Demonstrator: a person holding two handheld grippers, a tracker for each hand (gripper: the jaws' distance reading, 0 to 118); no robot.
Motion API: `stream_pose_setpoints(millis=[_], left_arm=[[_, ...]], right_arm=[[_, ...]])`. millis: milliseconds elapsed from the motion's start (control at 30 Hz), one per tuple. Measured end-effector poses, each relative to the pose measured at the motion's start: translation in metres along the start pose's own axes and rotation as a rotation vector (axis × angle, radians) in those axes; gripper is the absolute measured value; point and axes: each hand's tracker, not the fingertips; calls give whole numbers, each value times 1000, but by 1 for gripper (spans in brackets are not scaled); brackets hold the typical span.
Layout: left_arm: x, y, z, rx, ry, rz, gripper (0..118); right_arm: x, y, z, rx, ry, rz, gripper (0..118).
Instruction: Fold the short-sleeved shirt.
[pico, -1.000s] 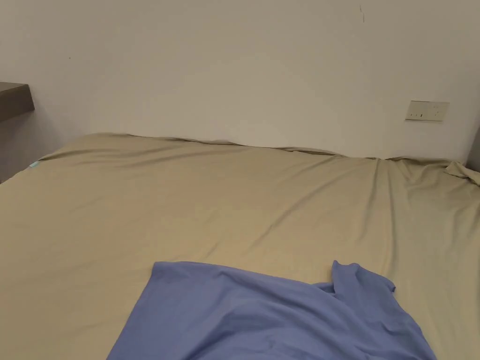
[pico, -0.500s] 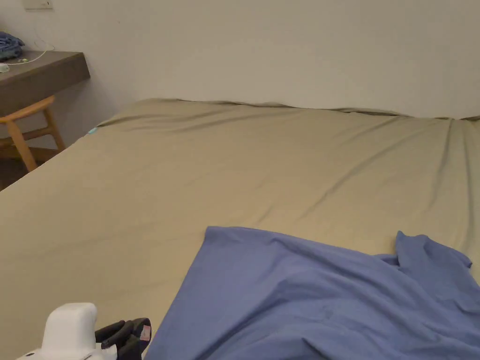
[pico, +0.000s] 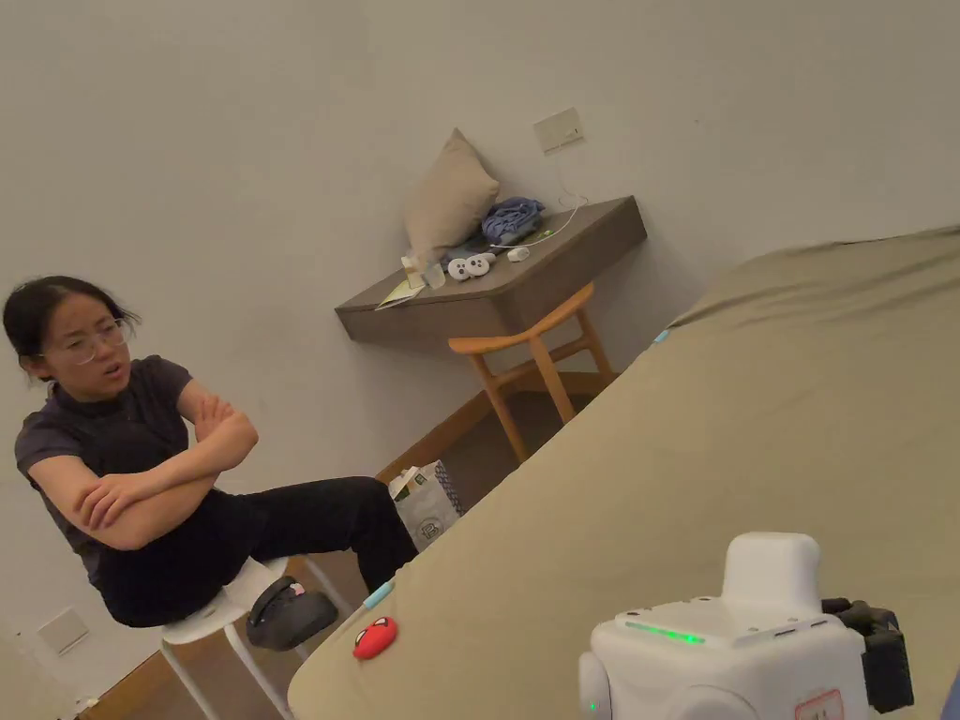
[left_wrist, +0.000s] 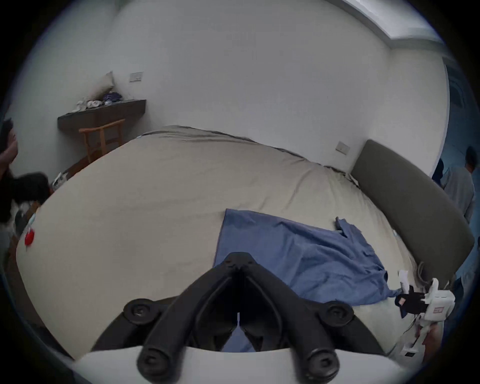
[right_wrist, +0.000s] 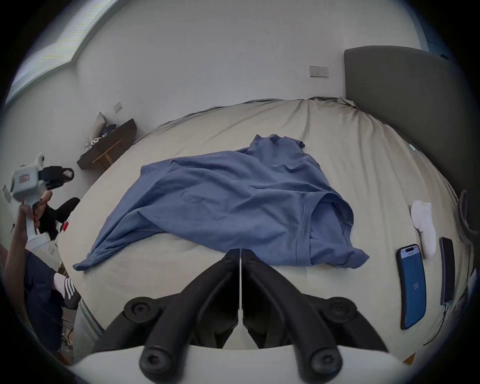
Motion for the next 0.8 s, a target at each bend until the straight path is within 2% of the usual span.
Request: stream_pose_setpoints(millis=[133,167,200,267,300,433,533,633,733,767,800], left_arm=[[9,63,-68,-34,-22,-58,1],[12,81,-89,-74,-43,-64,9],[13,97,-113,-125,-71,-62,30],[17,117,-162,-228,-71,-57,99],[11,124,-187,-270,-86,-46,107],[24,123,-264,-357,-53,-53,107],[31,103,-312,-492,12,-59,107],[33,75,-338,-569,37,-72,107],[39,53,-341,-573,43,-68,106],[40,47,-340,-578,43,-64,105],[42,44,-338,-576,45,-67,93]], right_arm=[[4,11,-8,18,-12,13,3],[4,15,-9,19,-24,21,3],[6,18,-11,18,-32,24,3],[8,23,-13,18,-41,23,3],[9,25,-14,18,-46,21,3],[14,31,-14,24,-74,28,3],[17,35,-12,23,-91,38,3],[21,37,-7,28,-101,51,3],[25,38,-2,30,-114,50,3],[27,38,-2,27,-117,43,3],[29,39,-2,26,-120,33,3]])
